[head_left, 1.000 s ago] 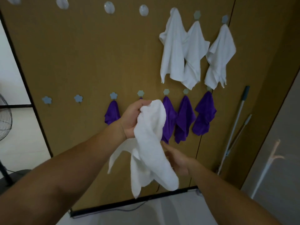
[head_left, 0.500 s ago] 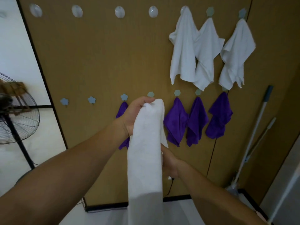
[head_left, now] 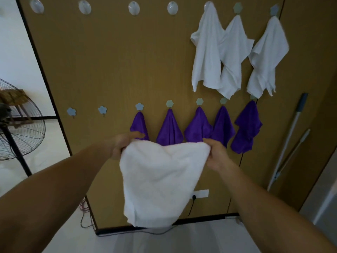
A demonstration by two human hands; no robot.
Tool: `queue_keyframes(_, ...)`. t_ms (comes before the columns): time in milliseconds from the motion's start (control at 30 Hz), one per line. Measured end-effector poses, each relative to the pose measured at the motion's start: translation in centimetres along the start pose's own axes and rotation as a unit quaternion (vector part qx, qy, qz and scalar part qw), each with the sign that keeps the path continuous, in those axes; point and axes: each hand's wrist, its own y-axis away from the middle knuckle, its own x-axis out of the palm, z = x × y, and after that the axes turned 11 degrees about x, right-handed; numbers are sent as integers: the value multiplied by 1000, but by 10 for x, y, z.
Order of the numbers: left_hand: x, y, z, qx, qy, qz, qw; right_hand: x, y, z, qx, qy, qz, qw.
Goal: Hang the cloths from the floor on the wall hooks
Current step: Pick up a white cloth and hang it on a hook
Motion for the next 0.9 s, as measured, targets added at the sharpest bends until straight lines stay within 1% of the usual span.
queue_keyframes(100, -21, 4, 6, 12, -1, -23, 1000, -15, 3, 21, -108, 59, -105, 987)
queue_keyframes(167, -32, 5, 7, 16, -18, -29, 999, -20, 4, 28, -143, 81, -134, 977)
queue_keyframes(300, -43, 0, 3, 18, -112, -47, 992, -21, 6, 40, -125, 117, -133, 976)
queue_keyframes(367, -40, -4, 2, 25, -127, -56, 990, -19, 5, 45, -136, 137, -133, 972)
queue_keyframes(433, -36, -8, 3, 50, -102, -65, 991, -18, 4, 47, -150, 139, -137, 969)
queue_keyframes(500, -33, -13, 6, 71, -38, -61, 995, -18, 4, 50, -158, 127, -137, 970)
queue_keyframes(567, -35, -17, 8, 78, 44, -44, 995, -19, 4, 53, -163, 103, -133, 972)
queue_keyframes(600, -36, -19, 8, 72, 63, -27, 995, -20, 3, 54, -163, 87, -135, 974)
queue_keyframes(633, -37, -21, 8, 60, 54, -6, 997, -21, 2, 56, -161, 69, -136, 975)
queue_keyframes(733, -37, -27, 14, 38, -32, 53, 997, -22, -1, 56, -150, 22, -141, 978)
queue_keyframes(800, -35, -33, 16, 55, -47, 32, 997, -21, -2, 54, -138, 17, -147, 979)
queue_keyframes(900, -30, -38, 15, 110, 8, -12, 994, -23, -1, 52, -95, 44, -141, 985)
